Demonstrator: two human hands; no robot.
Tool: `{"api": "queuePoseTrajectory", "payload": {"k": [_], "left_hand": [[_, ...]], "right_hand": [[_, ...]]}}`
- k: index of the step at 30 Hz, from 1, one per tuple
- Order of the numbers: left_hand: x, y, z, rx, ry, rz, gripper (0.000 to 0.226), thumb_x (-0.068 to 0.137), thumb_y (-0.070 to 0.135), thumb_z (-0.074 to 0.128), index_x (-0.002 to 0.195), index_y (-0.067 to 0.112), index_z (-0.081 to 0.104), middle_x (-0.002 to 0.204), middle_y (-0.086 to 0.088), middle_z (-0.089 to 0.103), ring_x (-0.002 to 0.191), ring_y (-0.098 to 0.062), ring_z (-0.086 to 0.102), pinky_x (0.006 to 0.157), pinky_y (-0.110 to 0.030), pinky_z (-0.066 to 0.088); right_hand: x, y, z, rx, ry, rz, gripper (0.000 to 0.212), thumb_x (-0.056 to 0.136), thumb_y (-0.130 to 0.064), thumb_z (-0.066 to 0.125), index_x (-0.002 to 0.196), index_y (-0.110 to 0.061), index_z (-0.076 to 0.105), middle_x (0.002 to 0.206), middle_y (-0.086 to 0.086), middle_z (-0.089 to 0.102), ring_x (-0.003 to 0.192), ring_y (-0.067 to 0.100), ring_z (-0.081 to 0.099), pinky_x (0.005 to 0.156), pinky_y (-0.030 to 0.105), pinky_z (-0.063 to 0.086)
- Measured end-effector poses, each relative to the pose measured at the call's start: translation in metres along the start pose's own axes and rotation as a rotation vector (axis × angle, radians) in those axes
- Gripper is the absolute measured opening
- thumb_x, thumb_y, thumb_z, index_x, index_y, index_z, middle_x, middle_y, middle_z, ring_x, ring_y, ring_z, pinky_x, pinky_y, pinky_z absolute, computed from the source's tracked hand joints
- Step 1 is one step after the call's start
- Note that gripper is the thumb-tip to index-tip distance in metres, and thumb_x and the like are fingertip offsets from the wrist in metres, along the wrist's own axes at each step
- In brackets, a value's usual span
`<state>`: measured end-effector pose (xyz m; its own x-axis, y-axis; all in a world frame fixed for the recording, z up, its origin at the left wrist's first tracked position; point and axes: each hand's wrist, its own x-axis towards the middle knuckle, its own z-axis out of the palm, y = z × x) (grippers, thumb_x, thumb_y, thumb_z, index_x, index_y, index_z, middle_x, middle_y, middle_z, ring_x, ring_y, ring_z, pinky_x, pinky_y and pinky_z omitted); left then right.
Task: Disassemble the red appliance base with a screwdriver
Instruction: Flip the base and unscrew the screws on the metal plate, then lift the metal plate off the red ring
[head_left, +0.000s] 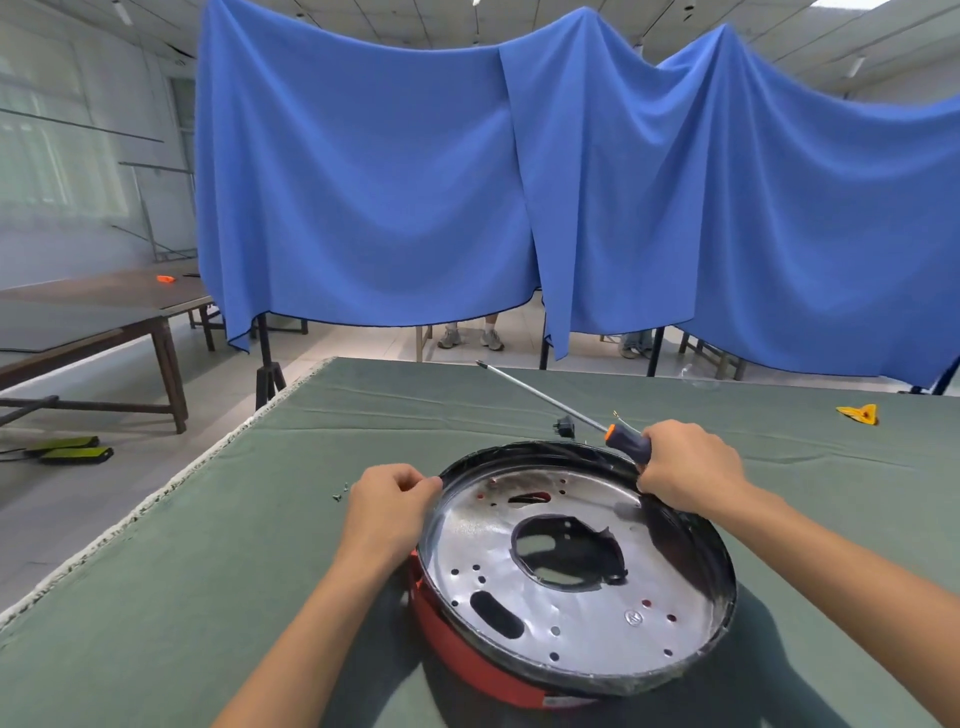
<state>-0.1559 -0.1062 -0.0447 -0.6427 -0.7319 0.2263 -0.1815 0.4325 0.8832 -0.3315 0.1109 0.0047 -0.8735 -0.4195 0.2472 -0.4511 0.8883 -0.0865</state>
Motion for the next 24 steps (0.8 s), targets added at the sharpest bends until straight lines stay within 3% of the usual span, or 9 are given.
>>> {"api": "queuePoseTrajectory", "payload": {"k": [4, 9, 12, 14, 17, 19, 20, 21, 24], "left_hand": [[0.0, -0.003, -0.002, -0.134, 0.054, 0.018, 0.043, 0.088, 0.021, 0.062, 0.056, -0.005, 0.05, 0.055, -0.009, 0.039, 0.056, -0.016, 0.034, 0.055, -0.03, 0.029], [-0.007, 0.006, -0.007, -0.325, -0.181, -0.052, 0.038, 0.087, 0.049, 0.057, 0.075, 0.012, 0.056, 0.072, -0.008, 0.048, 0.067, -0.019, 0.043, 0.067, -0.032, 0.035], [-0.014, 0.012, -0.006, -0.294, -0.159, 0.032, 0.042, 0.076, 0.041, 0.062, 0.057, 0.01, 0.042, 0.062, -0.007, 0.035, 0.058, -0.018, 0.03, 0.061, -0.031, 0.027], [-0.015, 0.013, -0.002, -0.31, -0.093, 0.015, 0.053, 0.085, 0.033, 0.06, 0.049, 0.008, 0.031, 0.053, -0.007, 0.027, 0.05, -0.015, 0.026, 0.053, -0.027, 0.025], [-0.011, 0.012, 0.005, -0.223, -0.011, 0.025, 0.055, 0.097, 0.026, 0.045, 0.042, 0.024, 0.042, 0.046, 0.006, 0.042, 0.047, -0.011, 0.038, 0.047, -0.019, 0.031], [-0.009, 0.004, 0.009, -0.098, -0.009, 0.063, 0.027, 0.093, 0.016, 0.053, 0.076, 0.033, 0.066, 0.077, 0.005, 0.062, 0.074, -0.014, 0.057, 0.07, -0.02, 0.044], [-0.009, 0.0, 0.01, 0.018, -0.027, 0.041, 0.022, 0.09, 0.012, 0.056, 0.103, 0.027, 0.066, 0.097, 0.0, 0.064, 0.09, -0.018, 0.059, 0.083, -0.027, 0.046], [-0.009, -0.004, 0.011, 0.146, -0.047, 0.007, 0.033, 0.087, 0.009, 0.056, 0.118, 0.021, 0.06, 0.11, -0.004, 0.062, 0.101, -0.022, 0.058, 0.091, -0.032, 0.045], [-0.007, -0.007, 0.01, 0.333, -0.052, -0.03, 0.042, 0.079, 0.004, 0.049, 0.115, 0.021, 0.063, 0.107, -0.006, 0.069, 0.1, -0.028, 0.062, 0.09, -0.039, 0.048]], "right_hand": [[0.003, -0.001, 0.003, 0.061, 0.136, -0.034, 0.007, 0.081, -0.017, 0.057, 0.076, -0.02, 0.054, 0.068, -0.002, 0.055, 0.066, 0.028, 0.051, 0.051, 0.029, 0.029], [0.009, -0.001, 0.002, 0.156, 0.236, -0.028, 0.012, 0.082, -0.02, 0.062, 0.077, -0.022, 0.052, 0.067, -0.001, 0.053, 0.067, 0.029, 0.048, 0.055, 0.03, 0.031], [0.008, 0.0, 0.007, 0.121, 0.23, -0.066, 0.008, 0.083, -0.02, 0.06, 0.081, -0.023, 0.053, 0.072, 0.0, 0.056, 0.068, 0.029, 0.049, 0.057, 0.031, 0.034], [0.006, 0.003, 0.009, 0.134, 0.208, -0.083, 0.009, 0.083, -0.019, 0.061, 0.08, -0.022, 0.053, 0.072, 0.0, 0.058, 0.068, 0.029, 0.052, 0.056, 0.03, 0.034], [0.008, 0.013, 0.007, 0.211, 0.181, -0.049, 0.015, 0.08, -0.015, 0.062, 0.073, -0.021, 0.051, 0.069, 0.0, 0.058, 0.069, 0.031, 0.054, 0.055, 0.03, 0.031], [0.011, 0.022, 0.004, 0.21, 0.179, -0.001, 0.014, 0.079, -0.013, 0.062, 0.073, -0.019, 0.052, 0.069, 0.002, 0.059, 0.07, 0.031, 0.054, 0.055, 0.031, 0.031], [0.012, 0.027, 0.002, 0.203, 0.182, 0.025, 0.012, 0.078, -0.011, 0.062, 0.074, -0.019, 0.053, 0.07, 0.003, 0.059, 0.07, 0.032, 0.054, 0.056, 0.031, 0.032], [0.012, 0.033, 0.001, 0.198, 0.186, 0.051, 0.012, 0.078, -0.011, 0.061, 0.074, -0.018, 0.053, 0.07, 0.004, 0.06, 0.071, 0.032, 0.054, 0.057, 0.031, 0.033], [0.01, 0.052, 0.0, 0.188, 0.194, 0.128, 0.016, 0.076, -0.009, 0.06, 0.068, -0.018, 0.049, 0.067, 0.005, 0.056, 0.068, 0.032, 0.051, 0.057, 0.032, 0.034]]}}
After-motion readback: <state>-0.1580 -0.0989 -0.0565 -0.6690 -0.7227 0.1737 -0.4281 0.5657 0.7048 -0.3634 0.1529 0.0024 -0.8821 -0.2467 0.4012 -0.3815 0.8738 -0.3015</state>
